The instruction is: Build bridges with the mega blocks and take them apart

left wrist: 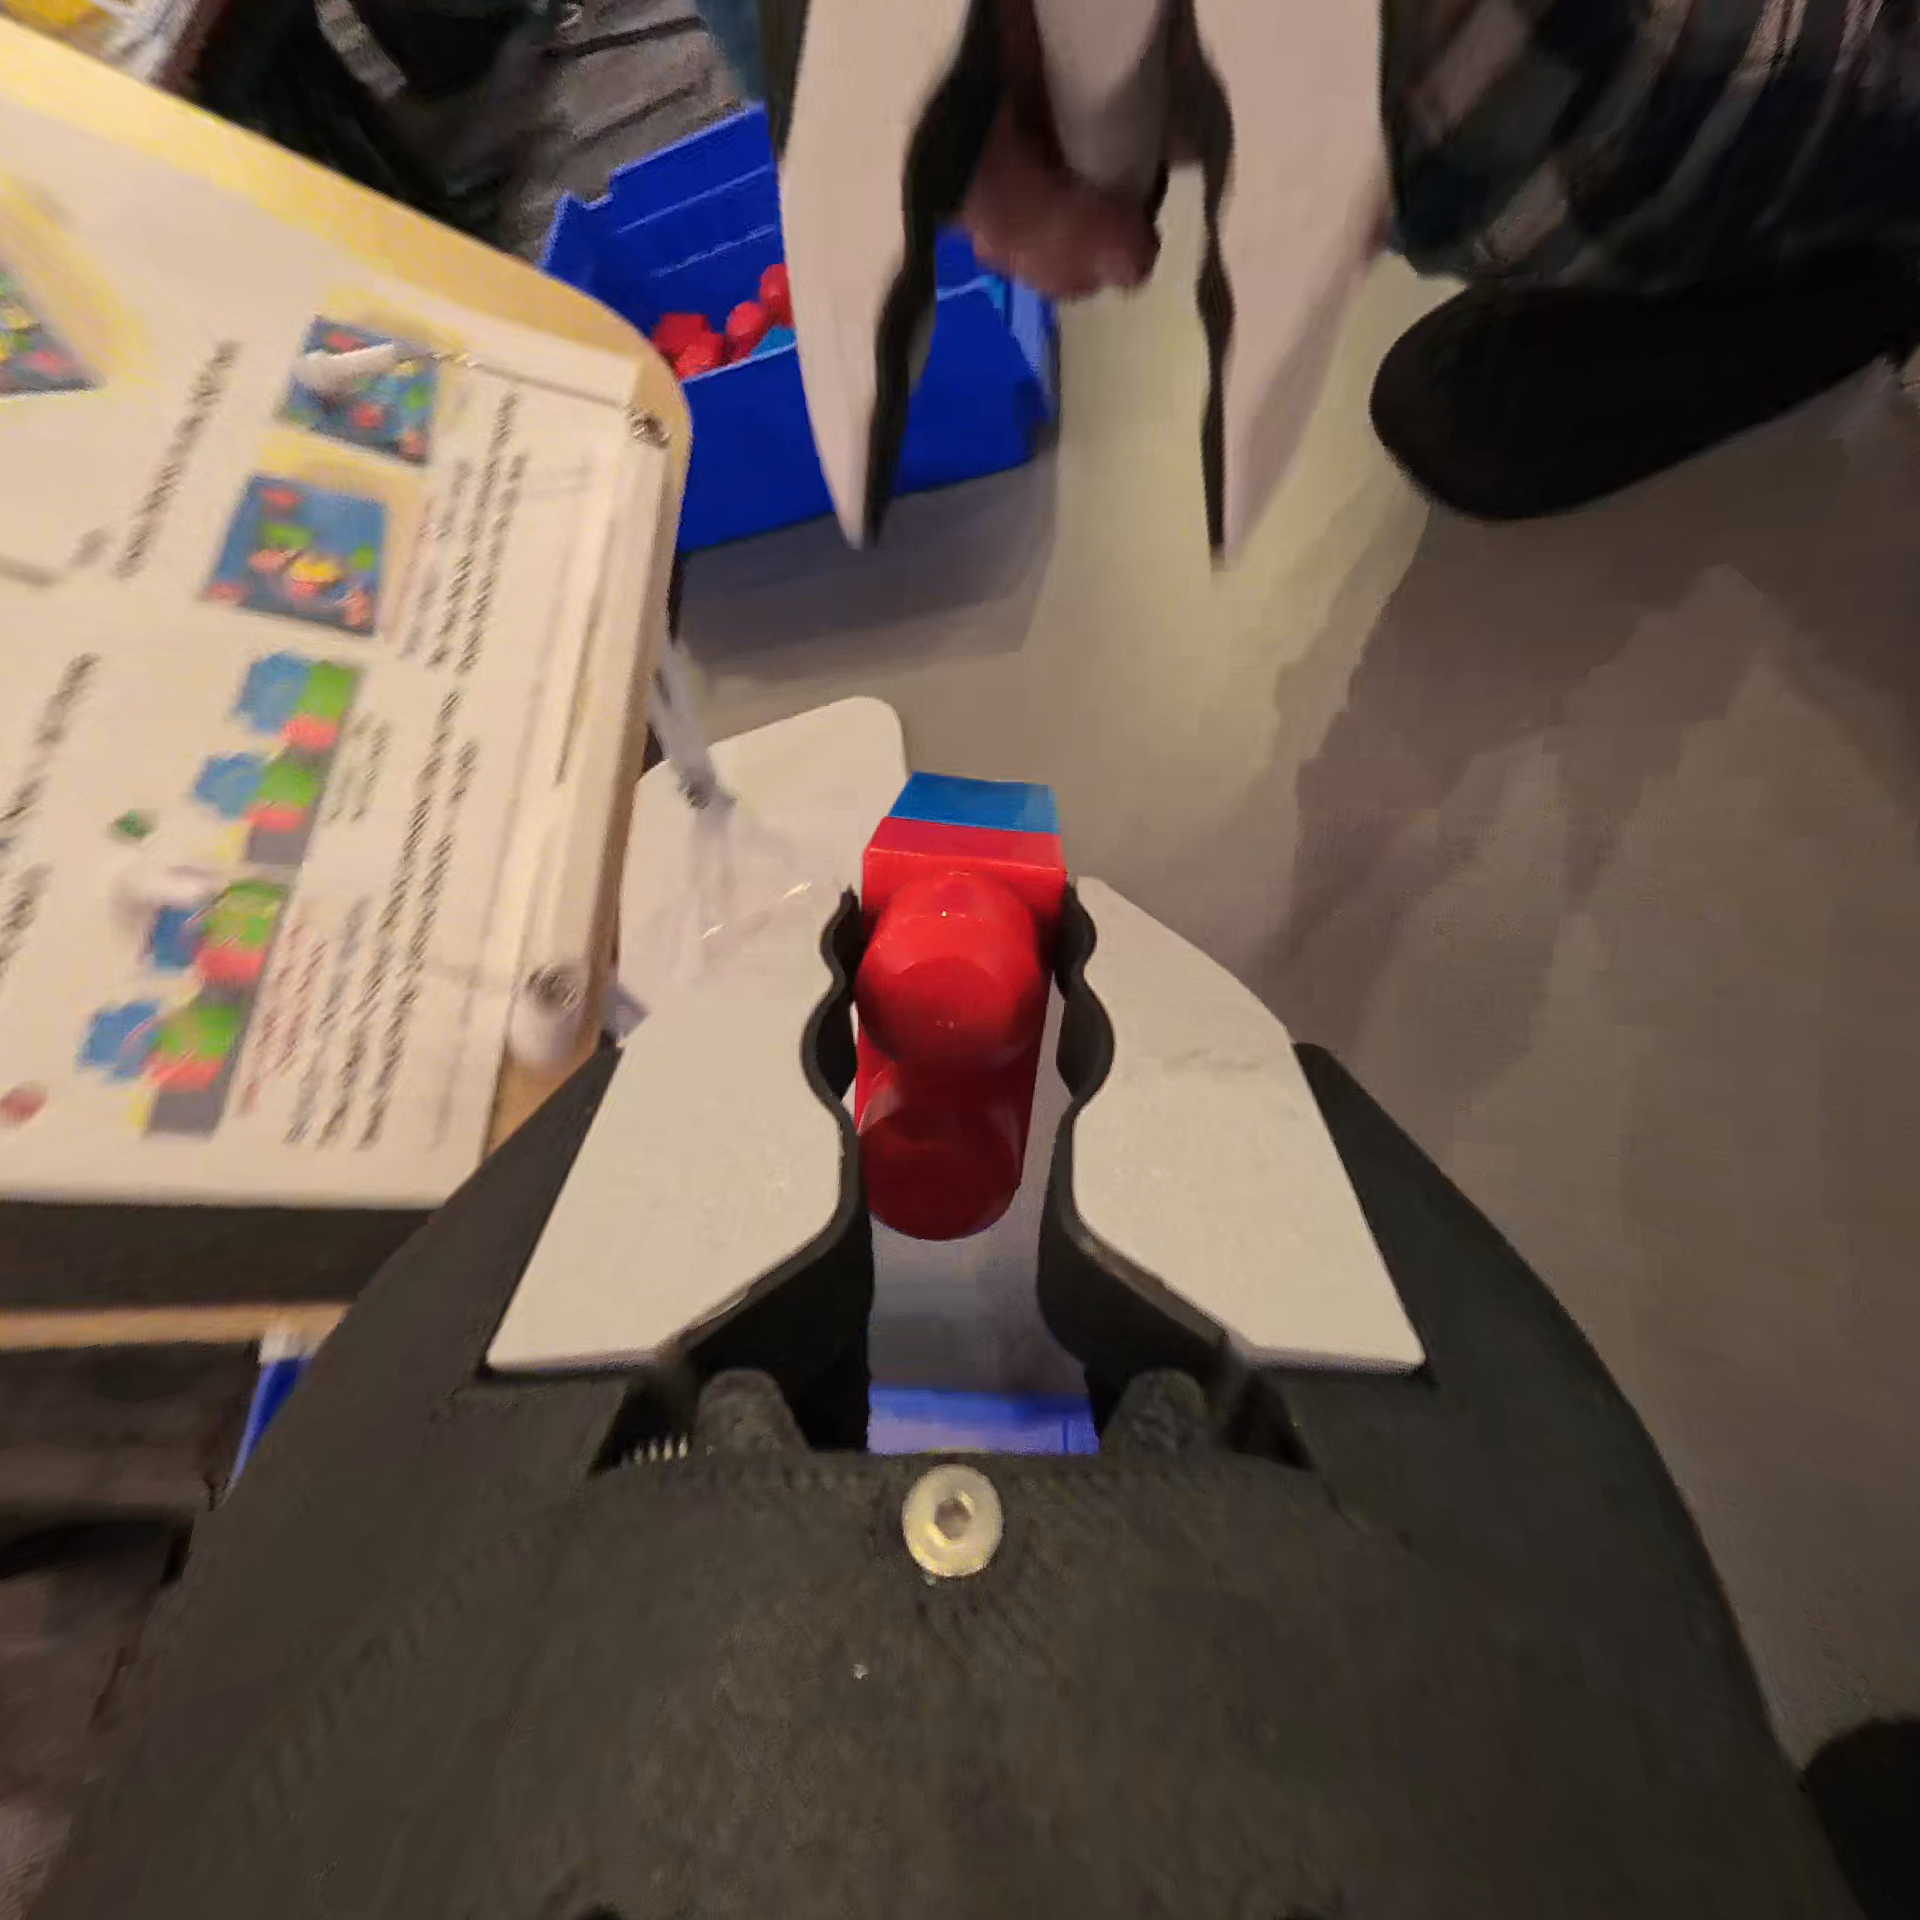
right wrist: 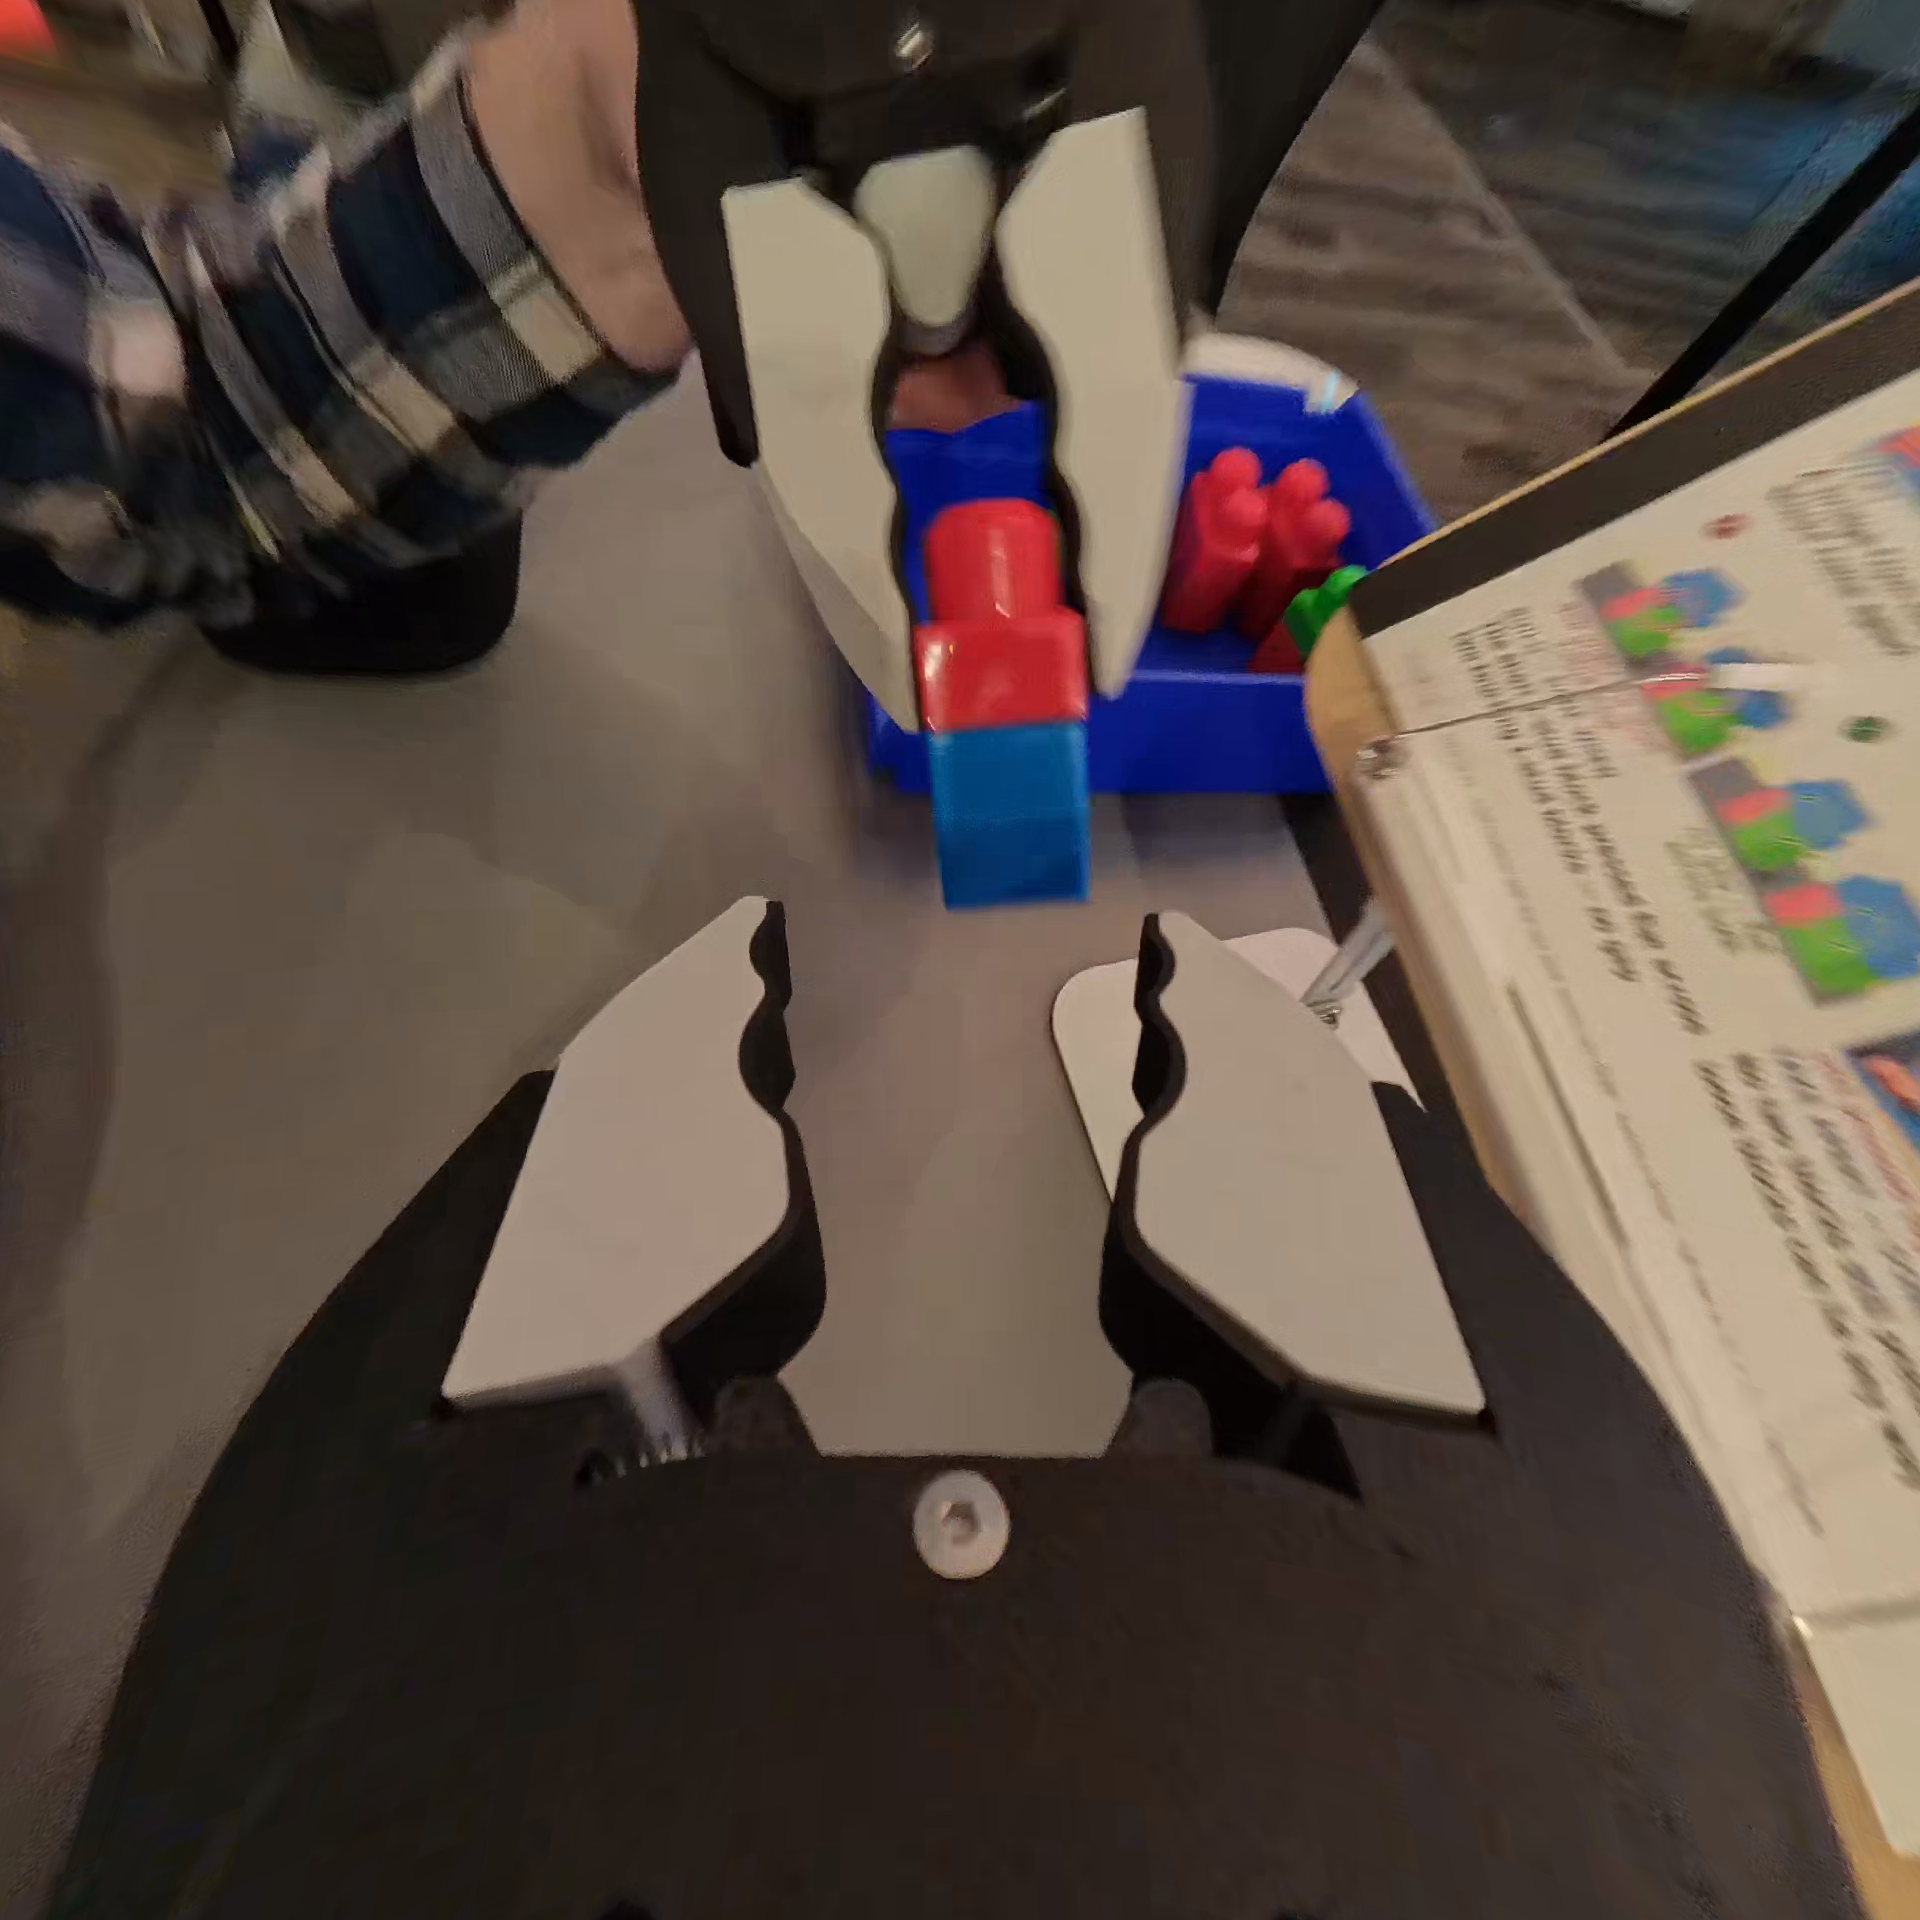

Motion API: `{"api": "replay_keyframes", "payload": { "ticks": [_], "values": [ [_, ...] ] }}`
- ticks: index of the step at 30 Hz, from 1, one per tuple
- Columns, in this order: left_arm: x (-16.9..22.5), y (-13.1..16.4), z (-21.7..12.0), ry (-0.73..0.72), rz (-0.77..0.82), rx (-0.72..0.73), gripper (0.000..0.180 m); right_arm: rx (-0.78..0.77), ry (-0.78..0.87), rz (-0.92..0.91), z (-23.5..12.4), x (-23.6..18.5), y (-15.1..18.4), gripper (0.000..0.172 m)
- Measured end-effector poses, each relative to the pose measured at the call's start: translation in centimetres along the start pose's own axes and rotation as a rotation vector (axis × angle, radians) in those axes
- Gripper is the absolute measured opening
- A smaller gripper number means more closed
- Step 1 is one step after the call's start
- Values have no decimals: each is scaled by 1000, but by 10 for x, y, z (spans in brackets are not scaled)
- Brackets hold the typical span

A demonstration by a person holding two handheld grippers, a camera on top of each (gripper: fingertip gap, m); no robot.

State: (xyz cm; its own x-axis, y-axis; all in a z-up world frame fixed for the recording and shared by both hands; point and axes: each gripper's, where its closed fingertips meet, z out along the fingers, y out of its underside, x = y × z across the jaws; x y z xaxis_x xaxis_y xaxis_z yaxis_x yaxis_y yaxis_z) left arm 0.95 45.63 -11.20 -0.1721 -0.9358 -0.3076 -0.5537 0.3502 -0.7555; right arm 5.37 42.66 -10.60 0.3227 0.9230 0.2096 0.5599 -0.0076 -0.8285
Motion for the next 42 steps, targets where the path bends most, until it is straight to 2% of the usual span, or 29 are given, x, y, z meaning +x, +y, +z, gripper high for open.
{"api": "replay_keyframes", "payload": {
  "ticks": [2,4,7,9,13,16,17,20,24,26,27,30,35,37,38,39,42],
  "values": [
    [5,-12,22,26,-29,29,35,-80,-3,-43,20,-8,13,63],
    [12,-15,32,61,-39,39,35,-119,57,-84,28,-2,20,51],
    [16,-19,38,91,-61,61,35,-109,51,-64,28,0,23,36],
    [13,-22,38,78,-58,85,35,-64,45,-53,25,4,20,36],
    [-5,-36,30,-17,-106,194,40,140,-22,119,11,18,7,36],
    [-23,-47,16,-46,-199,362,60,379,-55,276,-11,39,-7,35],
    [-28,-49,14,-49,-238,406,62,451,-67,317,-16,44,-10,35],
    [-36,-56,17,-28,-345,538,59,645,-137,394,-27,49,-18,35],
    [-28,-61,32,98,-452,640,50,765,-162,422,-29,49,-21,35],
    [-25,-64,36,147,-488,689,37,781,-160,430,-26,47,-21,35],
    [-26,-65,34,158,-500,721,36,780,-165,429,-24,47,-20,35],
    [-25,-59,38,148,-478,655,35,699,-204,437,-18,46,-12,35],
    [-9,-37,55,94,-292,320,35,495,-190,347,-23,41,-8,56],
    [1,-35,59,131,-278,264,35,349,-243,311,-16,27,3,43],
    [3,-35,61,139,-280,252,35,286,-258,299,-11,22,9,42],
    [7,-33,63,154,-283,230,35,265,-258,277,-8,20,12,37],
    [10,-29,65,181,-297,202,35,301,-244,282,-7,22,9,37]
  ]
}}
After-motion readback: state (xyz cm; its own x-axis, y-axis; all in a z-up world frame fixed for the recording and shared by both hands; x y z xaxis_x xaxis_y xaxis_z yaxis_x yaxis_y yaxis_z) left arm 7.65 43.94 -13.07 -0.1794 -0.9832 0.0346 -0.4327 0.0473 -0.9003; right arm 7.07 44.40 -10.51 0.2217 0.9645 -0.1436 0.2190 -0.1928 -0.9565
